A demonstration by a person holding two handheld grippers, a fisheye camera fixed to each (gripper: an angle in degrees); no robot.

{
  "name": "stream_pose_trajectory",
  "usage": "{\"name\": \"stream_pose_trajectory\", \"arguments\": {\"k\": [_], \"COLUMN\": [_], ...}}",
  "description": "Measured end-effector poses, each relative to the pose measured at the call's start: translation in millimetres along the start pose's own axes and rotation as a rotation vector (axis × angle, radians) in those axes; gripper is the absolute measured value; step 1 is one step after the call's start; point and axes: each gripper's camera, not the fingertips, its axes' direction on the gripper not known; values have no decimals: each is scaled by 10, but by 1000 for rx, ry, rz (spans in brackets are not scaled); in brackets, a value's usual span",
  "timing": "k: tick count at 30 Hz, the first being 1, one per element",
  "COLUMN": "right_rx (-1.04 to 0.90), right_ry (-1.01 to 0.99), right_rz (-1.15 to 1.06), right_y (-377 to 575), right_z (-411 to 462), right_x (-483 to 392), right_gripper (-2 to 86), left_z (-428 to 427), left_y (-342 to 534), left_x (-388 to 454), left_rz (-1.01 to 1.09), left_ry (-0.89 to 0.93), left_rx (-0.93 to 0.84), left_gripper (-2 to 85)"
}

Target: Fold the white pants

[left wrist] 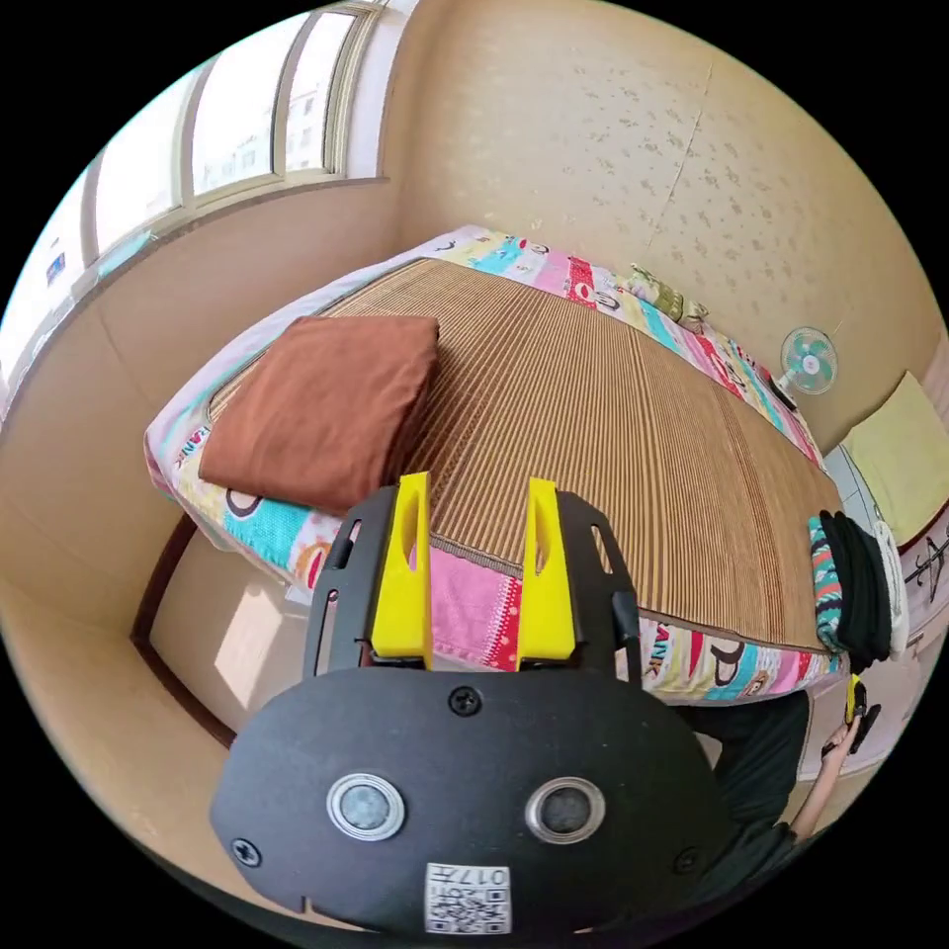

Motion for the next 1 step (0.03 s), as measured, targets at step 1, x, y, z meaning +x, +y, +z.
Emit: {"name": "stream_pose_trajectory", "arguments": {"k": [1], "right_rx": [-7], "right_ry": [-4], "right_rz": [-5], "right_y": [10], "right_z": [50], "right_x": [-32], "right_gripper": [4], "left_z": [209], "left_y": [-140], "left_x": [-83], "left_rz": [-17], "left_ry": [-48], "left_rx": [-40], "left_gripper": [154]}}
